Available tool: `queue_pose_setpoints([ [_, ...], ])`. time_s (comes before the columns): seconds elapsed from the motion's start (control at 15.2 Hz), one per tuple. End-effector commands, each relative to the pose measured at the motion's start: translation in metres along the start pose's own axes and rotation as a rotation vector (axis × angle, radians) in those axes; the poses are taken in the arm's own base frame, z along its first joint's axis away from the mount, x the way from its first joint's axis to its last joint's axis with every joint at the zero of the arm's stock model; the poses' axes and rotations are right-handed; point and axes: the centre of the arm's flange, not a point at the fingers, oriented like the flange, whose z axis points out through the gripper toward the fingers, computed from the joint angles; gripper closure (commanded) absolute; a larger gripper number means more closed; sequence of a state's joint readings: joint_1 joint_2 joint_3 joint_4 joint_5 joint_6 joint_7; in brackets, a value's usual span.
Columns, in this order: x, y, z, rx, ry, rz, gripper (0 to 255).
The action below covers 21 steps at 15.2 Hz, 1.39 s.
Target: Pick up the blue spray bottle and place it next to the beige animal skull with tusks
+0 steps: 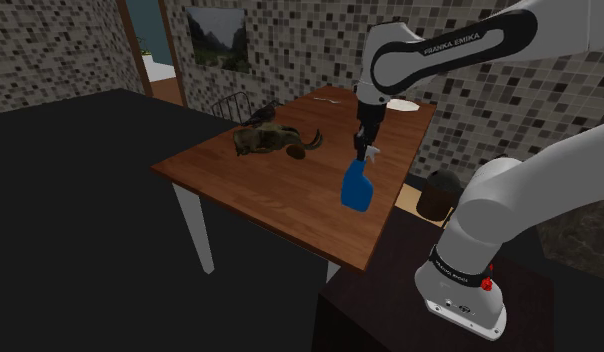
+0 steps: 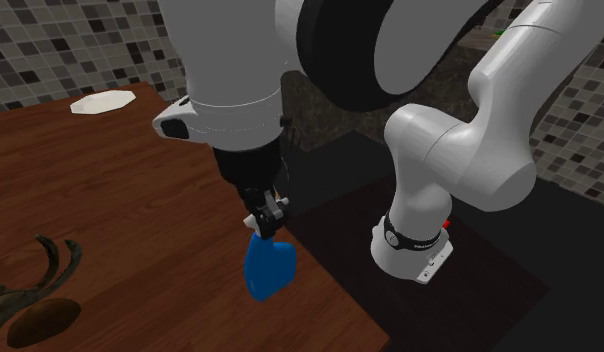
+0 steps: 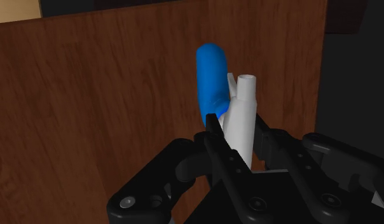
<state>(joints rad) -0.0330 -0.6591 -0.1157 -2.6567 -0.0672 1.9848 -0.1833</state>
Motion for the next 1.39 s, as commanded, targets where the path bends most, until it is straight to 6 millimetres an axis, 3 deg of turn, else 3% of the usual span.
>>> queue_pose_setpoints([
  [0.0, 0.000, 0.000, -0.011, 0.000, 0.000, 0.000, 255],
  [1.32, -0.001, -0.001, -0.116, 0.000, 0.000, 0.000, 255],
])
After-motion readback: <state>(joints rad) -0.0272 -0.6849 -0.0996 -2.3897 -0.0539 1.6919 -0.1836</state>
